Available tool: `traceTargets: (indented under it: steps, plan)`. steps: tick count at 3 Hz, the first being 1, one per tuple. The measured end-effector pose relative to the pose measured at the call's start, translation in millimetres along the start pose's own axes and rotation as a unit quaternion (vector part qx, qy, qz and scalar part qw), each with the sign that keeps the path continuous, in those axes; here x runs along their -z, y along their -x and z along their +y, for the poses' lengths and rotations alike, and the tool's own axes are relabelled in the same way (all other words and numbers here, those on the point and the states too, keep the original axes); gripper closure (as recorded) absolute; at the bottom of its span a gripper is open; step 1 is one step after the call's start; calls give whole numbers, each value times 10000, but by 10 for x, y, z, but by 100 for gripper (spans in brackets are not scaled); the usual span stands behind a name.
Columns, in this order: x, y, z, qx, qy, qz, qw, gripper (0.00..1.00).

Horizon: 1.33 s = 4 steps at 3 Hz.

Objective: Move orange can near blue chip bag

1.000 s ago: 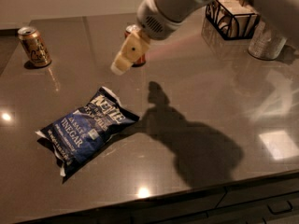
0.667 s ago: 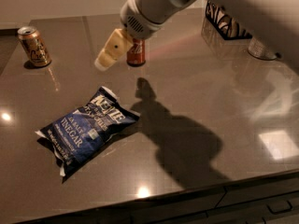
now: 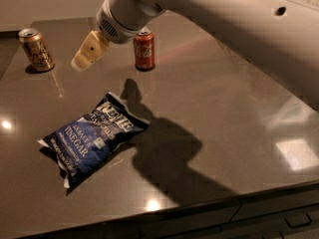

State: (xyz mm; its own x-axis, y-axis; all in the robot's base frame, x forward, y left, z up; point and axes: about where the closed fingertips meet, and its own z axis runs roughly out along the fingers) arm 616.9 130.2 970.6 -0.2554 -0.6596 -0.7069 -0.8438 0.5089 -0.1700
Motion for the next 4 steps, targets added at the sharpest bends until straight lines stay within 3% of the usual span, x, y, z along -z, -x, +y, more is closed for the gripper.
traceTargets:
  steps: [2, 4]
  plan:
    - [-370, 313, -62, -23, -225, -72, 9997, 0]
    - [-1007, 613, -258, -576, -308, -428, 9969, 0]
